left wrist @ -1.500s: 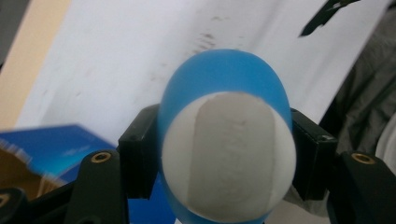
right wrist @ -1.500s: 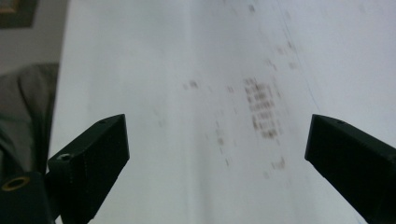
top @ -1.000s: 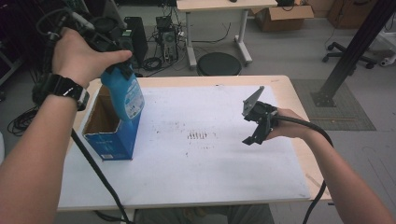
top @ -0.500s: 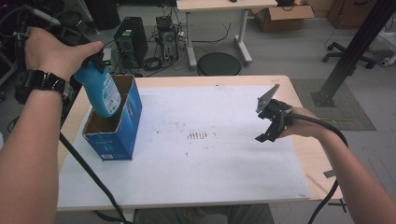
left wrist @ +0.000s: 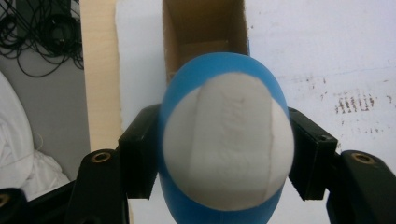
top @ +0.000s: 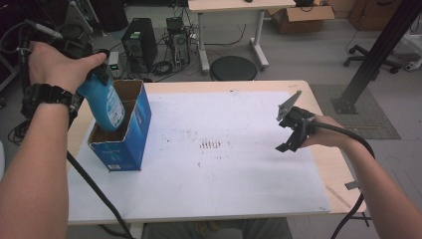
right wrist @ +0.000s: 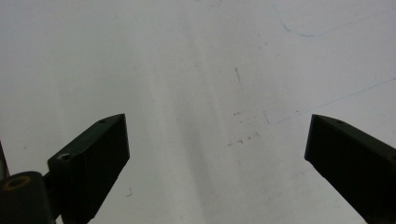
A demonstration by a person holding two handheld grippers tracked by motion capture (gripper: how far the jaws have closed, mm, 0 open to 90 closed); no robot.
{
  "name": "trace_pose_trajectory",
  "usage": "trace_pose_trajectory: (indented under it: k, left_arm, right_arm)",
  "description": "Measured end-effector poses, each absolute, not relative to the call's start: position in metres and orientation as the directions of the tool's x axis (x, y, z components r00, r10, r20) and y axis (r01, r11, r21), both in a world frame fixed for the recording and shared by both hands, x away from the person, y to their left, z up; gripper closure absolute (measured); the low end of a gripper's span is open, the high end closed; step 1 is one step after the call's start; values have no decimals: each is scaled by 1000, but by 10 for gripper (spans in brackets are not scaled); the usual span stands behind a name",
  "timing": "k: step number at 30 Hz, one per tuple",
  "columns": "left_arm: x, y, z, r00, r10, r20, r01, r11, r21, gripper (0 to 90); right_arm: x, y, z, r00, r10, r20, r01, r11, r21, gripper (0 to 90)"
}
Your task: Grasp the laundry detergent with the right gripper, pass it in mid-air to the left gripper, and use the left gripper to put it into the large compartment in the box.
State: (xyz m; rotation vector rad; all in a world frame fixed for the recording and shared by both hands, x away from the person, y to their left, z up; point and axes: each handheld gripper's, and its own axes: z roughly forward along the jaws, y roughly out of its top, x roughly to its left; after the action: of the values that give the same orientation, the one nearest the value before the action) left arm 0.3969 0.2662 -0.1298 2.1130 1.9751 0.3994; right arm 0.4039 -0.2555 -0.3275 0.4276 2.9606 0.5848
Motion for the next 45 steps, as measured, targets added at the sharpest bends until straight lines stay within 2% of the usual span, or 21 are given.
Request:
trace_pose_trajectory:
  k: [25,45]
  left_arm:
    - [409,271,-227,30,999,31,968,-36,249,380]
    - [411,270,-265,41,998,41,977,-49,209,380]
  right_arm:
    - [405,-258,-333,-954,300,-25,267,882,389,62]
    - [405,-258,-340,-953,303,-14,275,880,388,61]
